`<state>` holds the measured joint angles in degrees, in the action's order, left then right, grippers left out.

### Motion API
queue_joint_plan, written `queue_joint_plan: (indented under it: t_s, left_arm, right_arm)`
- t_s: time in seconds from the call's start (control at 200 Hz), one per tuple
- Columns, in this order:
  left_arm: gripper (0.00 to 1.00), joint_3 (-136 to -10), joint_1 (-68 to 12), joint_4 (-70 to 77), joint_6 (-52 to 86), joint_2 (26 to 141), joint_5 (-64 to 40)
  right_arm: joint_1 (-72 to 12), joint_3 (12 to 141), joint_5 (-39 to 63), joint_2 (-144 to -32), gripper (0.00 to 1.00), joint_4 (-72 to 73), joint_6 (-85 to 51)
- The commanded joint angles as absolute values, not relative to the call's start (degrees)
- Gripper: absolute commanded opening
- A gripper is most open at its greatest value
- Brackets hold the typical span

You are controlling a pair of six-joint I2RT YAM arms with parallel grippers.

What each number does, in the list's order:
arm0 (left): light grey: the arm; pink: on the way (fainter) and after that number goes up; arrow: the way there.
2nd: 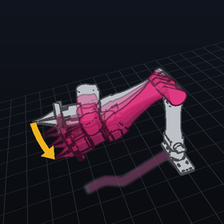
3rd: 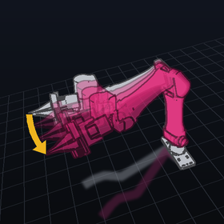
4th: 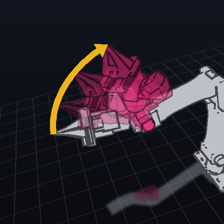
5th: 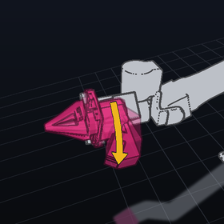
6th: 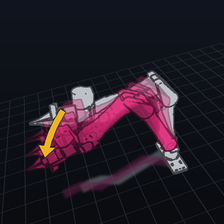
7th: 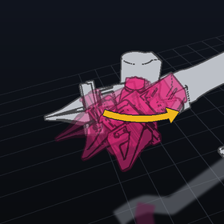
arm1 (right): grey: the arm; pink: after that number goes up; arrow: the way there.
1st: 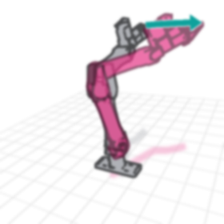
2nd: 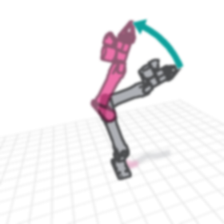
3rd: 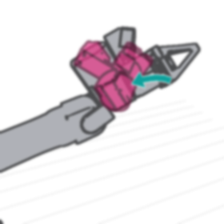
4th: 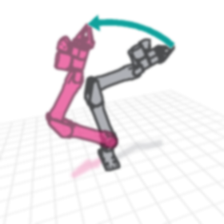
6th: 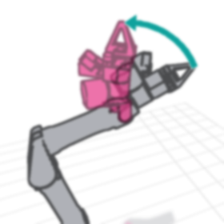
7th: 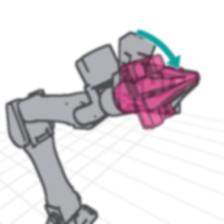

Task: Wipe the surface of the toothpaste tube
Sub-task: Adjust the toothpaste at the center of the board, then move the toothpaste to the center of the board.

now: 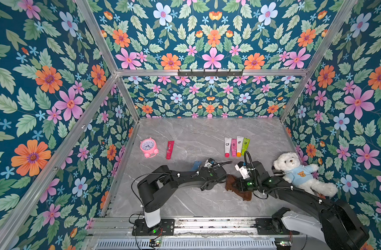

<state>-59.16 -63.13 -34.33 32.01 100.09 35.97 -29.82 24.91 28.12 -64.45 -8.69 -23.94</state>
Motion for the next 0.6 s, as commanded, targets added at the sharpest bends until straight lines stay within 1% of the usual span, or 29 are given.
queue_joint_plan:
  t_s: [0.0,0.035,0.115,0.215,0.28,0.33,0.435,0.52,0.595]
  left_arm:
    - [0.41,-56.71,-62.57,-31.51,32.38,94.09,35.78]
    - [0.47,-55.49,-62.08,-30.21,31.79,91.31,34.42]
    - [0.58,-51.12,-59.95,-26.21,30.94,84.85,29.54]
    - [0.71,-42.54,-55.22,-18.25,30.39,76.54,18.73]
    - [0.76,-37.01,-52.54,-13.45,30.8,71.91,12.92]
    - [0.78,-33.71,-50.95,-10.88,31.06,69.28,9.7]
    - [0.78,-29.43,-49.26,-7.92,30.95,66.77,6.75]
    - [0.78,-27.68,-48.25,-5.8,30.58,67.19,4.6]
    - [0.75,-27.34,-47.03,-5.66,30.9,68.92,4.26]
  right_arm:
    - [-29.87,25.17,28.55,-64.38,0.0,-8.03,-23.38]
    - [-29.86,25.14,28.56,-64.39,0.0,-7.94,-23.41]
    - [-29.87,25.22,28.56,-64.6,0.0,-7.87,-23.35]
    - [-29.87,25.31,28.49,-64.69,0.0,-7.91,-23.33]
    - [-29.88,25.31,28.48,-64.69,0.0,-8.0,-23.38]
    - [-29.88,25.31,28.39,-64.85,0.0,-7.83,-23.38]
    - [-29.87,25.71,28.32,-65.71,0.0,-8.0,-23.27]
    - [-29.85,25.77,28.28,-65.79,0.0,-8.09,-23.22]
    - [-29.88,25.69,28.3,-65.65,0.0,-8.09,-23.26]
